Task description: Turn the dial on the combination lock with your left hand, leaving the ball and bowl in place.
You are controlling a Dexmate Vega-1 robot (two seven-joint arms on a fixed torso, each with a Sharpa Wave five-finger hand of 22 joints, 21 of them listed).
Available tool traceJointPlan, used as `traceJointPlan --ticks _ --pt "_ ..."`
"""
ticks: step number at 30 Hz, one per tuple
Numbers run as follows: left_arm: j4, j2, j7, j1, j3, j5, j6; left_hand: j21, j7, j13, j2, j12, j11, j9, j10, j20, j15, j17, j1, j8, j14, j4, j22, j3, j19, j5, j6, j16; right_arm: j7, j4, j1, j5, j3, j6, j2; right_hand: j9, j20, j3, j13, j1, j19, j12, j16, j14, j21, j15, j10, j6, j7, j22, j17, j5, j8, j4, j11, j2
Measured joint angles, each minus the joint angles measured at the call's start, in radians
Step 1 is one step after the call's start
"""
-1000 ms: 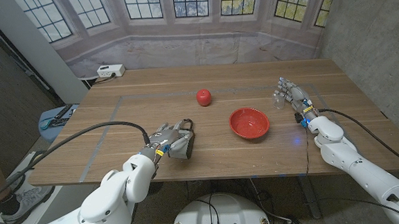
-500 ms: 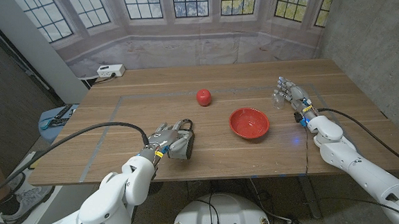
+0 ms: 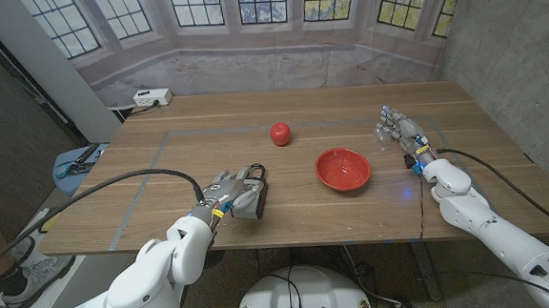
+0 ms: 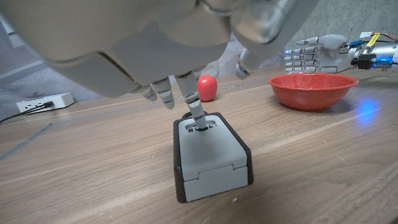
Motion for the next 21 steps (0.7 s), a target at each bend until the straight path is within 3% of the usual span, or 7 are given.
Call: traceJointPlan --ticks 9,21 --pt "0.0 0.0 0.03 0.007 -0.001 -0.016 0.002 0.0 0.0 0.001 0.0 0.0 0.0 0.0 0.0 0.0 0.003 0.0 0.0 0.0 0.003 0.0 0.0 0.0 0.0 0.0 0.0 0.0 -0.002 -0.008 -0.008 0.001 0.002 0.0 -0.005 0.0 0.0 0.0 0.0 0.0 0.0 0.0 0.0 0.0 0.0 0.0 0.0 0.0 0.0 0.0 0.0 0.0 0.0 0.0 0.0 0.0" --pt "-0.011 0.0 0.062 0.006 -0.003 -0.008 -0.005 0.0 0.019 0.002 0.0 0.005 -0.001 0.0 0.068 0.008 0.0 0.0 0.0 0.011 0.029 0.0 0.0 0.0 0.0 0.0 0.049 0.0 -0.003 -0.017 -0.013 0.002 0.003 -0.004 -0.008 0.0 0.0 0.0 0.0 0.0 0.0 0.0 0.0 0.0 0.0 0.0 0.0 0.0 0.0 0.0 0.0 0.0 0.0 0.0 0.0 0.0"
